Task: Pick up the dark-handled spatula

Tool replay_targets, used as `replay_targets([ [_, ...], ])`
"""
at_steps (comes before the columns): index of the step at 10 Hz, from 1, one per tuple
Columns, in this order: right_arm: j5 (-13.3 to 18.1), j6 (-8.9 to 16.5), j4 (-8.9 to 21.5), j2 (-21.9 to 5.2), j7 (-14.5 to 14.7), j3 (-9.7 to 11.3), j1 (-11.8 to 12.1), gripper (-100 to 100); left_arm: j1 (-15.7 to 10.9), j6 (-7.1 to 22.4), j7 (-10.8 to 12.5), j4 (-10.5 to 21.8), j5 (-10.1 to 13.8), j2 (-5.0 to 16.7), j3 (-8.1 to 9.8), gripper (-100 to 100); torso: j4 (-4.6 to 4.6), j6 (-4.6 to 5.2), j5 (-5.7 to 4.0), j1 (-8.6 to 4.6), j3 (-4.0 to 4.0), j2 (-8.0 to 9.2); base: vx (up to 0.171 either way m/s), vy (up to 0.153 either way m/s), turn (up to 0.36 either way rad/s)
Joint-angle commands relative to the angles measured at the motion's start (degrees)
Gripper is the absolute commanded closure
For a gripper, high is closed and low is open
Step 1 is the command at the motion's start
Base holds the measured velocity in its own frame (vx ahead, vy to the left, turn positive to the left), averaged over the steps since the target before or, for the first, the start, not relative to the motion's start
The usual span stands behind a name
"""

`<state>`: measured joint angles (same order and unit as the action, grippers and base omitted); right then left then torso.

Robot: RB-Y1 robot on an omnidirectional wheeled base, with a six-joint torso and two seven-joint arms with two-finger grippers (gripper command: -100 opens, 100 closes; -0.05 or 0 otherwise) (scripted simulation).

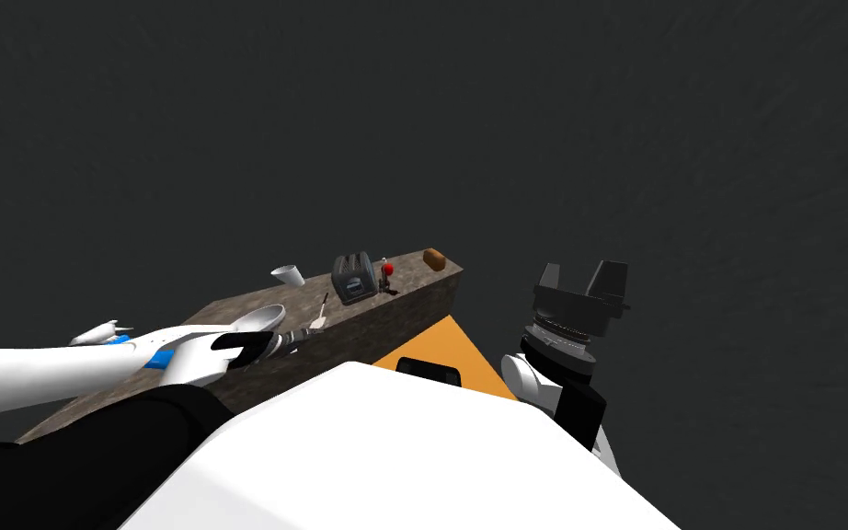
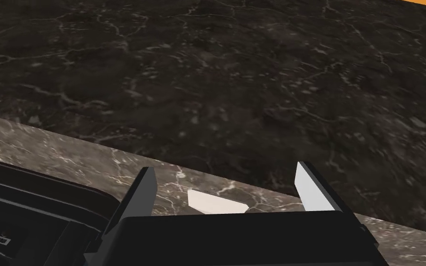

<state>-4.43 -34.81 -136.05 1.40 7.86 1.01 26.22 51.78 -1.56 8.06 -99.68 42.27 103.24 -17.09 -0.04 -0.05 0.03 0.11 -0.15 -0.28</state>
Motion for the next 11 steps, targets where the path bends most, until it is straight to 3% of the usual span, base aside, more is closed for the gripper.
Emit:
replay_targets([
  [1,0.0,0.0,0.0,0.0,0.0,0.0,0.0,0,-2.27,0.21,0.41,0.96,-0.1,1.22,-2.86,-100,0.0,0.0,0.0,0.0,0.0,0.0,0.064,0.038,-0.119],
  [4,0.0,0.0,0.0,-0.01,0.0,-0.01,0.0,0,1.17,1.93,0.18,2.03,0.74,5.05,-3.2,-100,-0.03,0.0,0.05,0.18,-0.08,-0.13,0.091,0.092,-0.269],
  [7,0.0,0.0,-0.01,-0.01,0.0,-0.02,0.02,0,3.58,2.92,-0.06,2.44,1.04,6.24,-3.39,-100,-0.05,-0.07,0.11,0.33,-0.13,-0.21,0.112,0.127,-0.165],
  [8,0.0,0.0,0.0,-0.01,0.0,-0.01,0.01,0,0.6,2.92,-0.06,2.44,1.04,6.24,-5.43,-100,-0.06,-0.02,0.09,0.31,-0.16,-0.27,0.085,0.098,-0.117],
  [9,0.0,0.0,-0.01,-0.01,0.0,-0.01,0.02,0,0.01,2.92,-0.06,2.44,1.04,6.24,-6.31,-100,-0.05,-0.07,0.08,0.23,-0.12,-0.19,0.026,0.047,0.007],
  [11,0.0,0.0,0.0,0.0,0.0,0.0,0.01,0,3.16,2.92,-0.06,2.44,1.04,6.24,-3.39,-100,0.03,-0.09,0.01,-0.11,0.07,0.13,-0.006,-0.002,0.008],
])
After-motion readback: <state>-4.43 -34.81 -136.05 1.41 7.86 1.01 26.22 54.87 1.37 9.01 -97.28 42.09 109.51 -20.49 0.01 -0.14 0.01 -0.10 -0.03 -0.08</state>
